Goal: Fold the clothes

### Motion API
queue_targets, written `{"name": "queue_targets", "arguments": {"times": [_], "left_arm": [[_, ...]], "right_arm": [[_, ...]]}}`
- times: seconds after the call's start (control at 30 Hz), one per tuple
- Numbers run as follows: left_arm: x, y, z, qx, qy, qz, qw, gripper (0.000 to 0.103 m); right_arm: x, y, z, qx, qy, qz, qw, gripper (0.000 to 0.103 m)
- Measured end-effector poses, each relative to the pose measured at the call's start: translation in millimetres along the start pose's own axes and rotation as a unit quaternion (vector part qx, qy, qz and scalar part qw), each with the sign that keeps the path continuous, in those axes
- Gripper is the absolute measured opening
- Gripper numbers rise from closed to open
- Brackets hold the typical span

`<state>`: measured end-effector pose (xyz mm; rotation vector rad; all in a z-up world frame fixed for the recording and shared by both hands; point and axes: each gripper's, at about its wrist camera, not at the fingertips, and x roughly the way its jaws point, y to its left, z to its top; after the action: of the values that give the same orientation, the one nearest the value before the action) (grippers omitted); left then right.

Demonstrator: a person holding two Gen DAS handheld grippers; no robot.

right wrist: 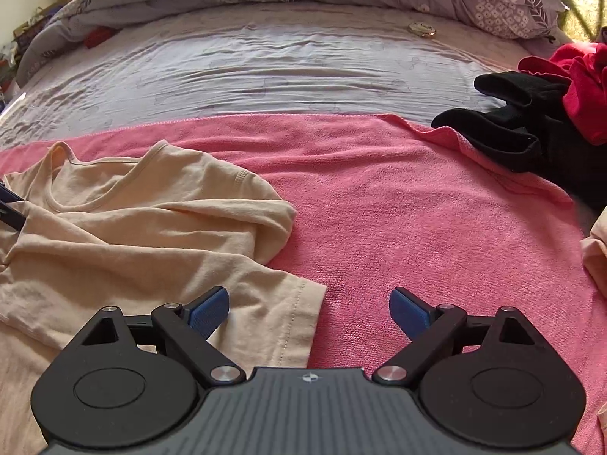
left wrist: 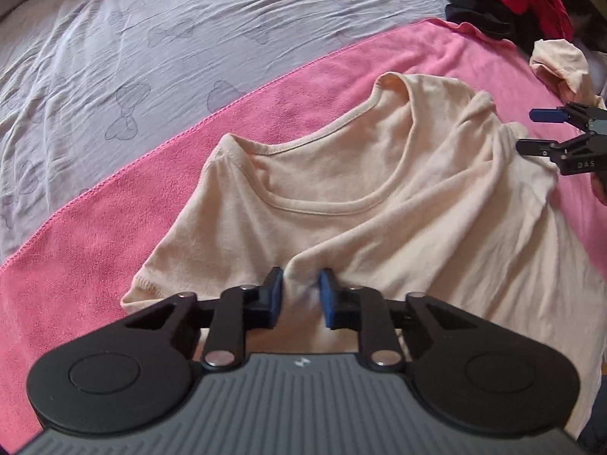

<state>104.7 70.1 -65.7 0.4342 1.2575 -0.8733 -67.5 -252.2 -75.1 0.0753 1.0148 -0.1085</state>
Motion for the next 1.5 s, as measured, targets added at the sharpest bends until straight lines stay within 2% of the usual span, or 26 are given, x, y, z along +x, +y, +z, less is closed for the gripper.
{"name": "queue_targets", "arguments": {"times": [0.07, 0.1, 0.13, 0.2, 0.27, 0.43, 0.57, 0.73, 0.93, 1.03, 1.17, 1.27, 1.43, 1.5], "left_arm": [[-1, -3, 0, 0.009, -0.003, 0.014, 0.9999, 0.003], [-3, -6, -1, 0.016, -0.005, 0.022, 0.9996, 0.002], [-3, -10, -2, 0.022, -0.007, 0.030, 0.9993, 0.002], [-5, -15, -3, 0.023, -0.012, 0.044, 0.9987, 0.000], [-8, -18, -4, 0.015, -0.020, 0.053, 0.9983, 0.000], [-16, -20, -9, -0.002, -0.035, 0.064, 0.9973, 0.000], [-22, -25, -15, -0.006, -0.046, 0.072, 0.9964, 0.000], [-33, -29, -18, -0.015, -0.060, 0.077, 0.9951, 0.000], [-49, -31, -20, -0.029, -0.079, 0.084, 0.9928, 0.000], [-58, -27, -23, -0.040, -0.087, 0.089, 0.9914, 0.000], [-49, -15, -24, -0.050, -0.078, 0.100, 0.9907, 0.000], [-35, -6, -22, -0.059, -0.068, 0.093, 0.9916, 0.000], [-29, 0, -23, -0.065, -0.060, 0.093, 0.9918, 0.003], [-37, 4, -27, -0.067, -0.064, 0.097, 0.9909, 0.010]], "right_arm": [[1, 1, 0, -0.004, 0.001, 0.003, 1.000, 0.089], [1, 2, 0, -0.008, 0.000, 0.003, 1.000, 0.088], [1, 3, 0, -0.011, -0.001, 0.002, 1.000, 0.087], [2, 4, 0, -0.013, -0.003, -0.002, 1.000, 0.072], [5, 4, 2, -0.007, 0.005, 0.006, 1.000, 0.066], [13, 0, 6, 0.009, 0.015, 0.029, 0.999, 0.059], [7, 1, 11, 0.018, 0.032, 0.068, 0.997, 0.010], [-16, 1, 18, 0.031, 0.016, 0.080, 0.996, 0.009], [-67, -4, 41, 0.062, -0.040, 0.130, 0.989, 0.009], [-77, -10, 53, 0.077, -0.058, 0.157, 0.983, 0.009], [-44, -14, 58, 0.071, -0.043, 0.135, 0.987, 0.009], [4, -9, 46, 0.045, 0.006, 0.105, 0.993, 0.009], [15, -11, 33, 0.031, 0.025, 0.078, 0.996, 0.012], [18, -11, 28, 0.025, 0.032, 0.068, 0.997, 0.018]]}}
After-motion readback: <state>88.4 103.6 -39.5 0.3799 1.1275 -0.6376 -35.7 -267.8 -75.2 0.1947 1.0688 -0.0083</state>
